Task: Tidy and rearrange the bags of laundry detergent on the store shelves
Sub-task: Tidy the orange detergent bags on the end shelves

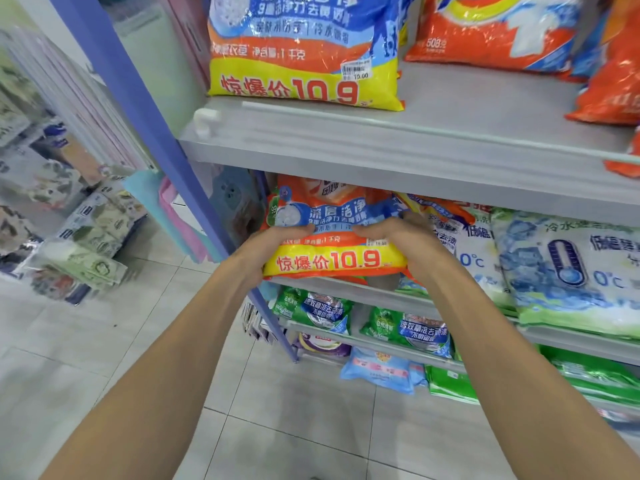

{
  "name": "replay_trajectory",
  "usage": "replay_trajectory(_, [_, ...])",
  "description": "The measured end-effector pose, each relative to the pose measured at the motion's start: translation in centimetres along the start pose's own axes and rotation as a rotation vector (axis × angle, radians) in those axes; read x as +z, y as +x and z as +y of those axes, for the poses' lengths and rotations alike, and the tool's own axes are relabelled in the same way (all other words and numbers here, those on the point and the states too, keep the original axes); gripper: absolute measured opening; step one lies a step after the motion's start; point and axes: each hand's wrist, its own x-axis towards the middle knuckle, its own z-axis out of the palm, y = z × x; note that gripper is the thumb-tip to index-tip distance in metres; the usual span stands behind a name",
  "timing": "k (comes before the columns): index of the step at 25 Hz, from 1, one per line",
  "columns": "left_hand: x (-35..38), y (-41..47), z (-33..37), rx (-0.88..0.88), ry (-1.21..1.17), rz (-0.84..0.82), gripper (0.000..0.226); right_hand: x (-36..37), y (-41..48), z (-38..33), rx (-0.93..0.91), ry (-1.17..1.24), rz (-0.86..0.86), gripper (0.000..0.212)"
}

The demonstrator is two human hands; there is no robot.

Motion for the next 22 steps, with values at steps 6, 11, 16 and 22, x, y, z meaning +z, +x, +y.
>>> replay_trajectory(6, [-0.2,-4.1,-3.4,0.034,-0.070,-0.028,0.054,-0.1,-2.8,5.2,0.060,0.040,-0.198,0.066])
replay_trajectory(11, [-0.4,-8.5,-5.7,0.092,-0.101,0.037,0.058,0.4,-7.2,6.8,0.001,0.060,-0.229,0.032])
replay_trajectory(16, [0.8,-14.5,-6.3,0.189,-0.117,0.060,0.055,-0.4,-12.3,6.9,0.014,0.133,-0.238,0.043])
replay_trajectory(22, [2.2,-22.9,-4.0,0.354,-0.145,0.057,0.063,-3.1,-18.8,3.9,0.070,0.397,-0.337,0.042])
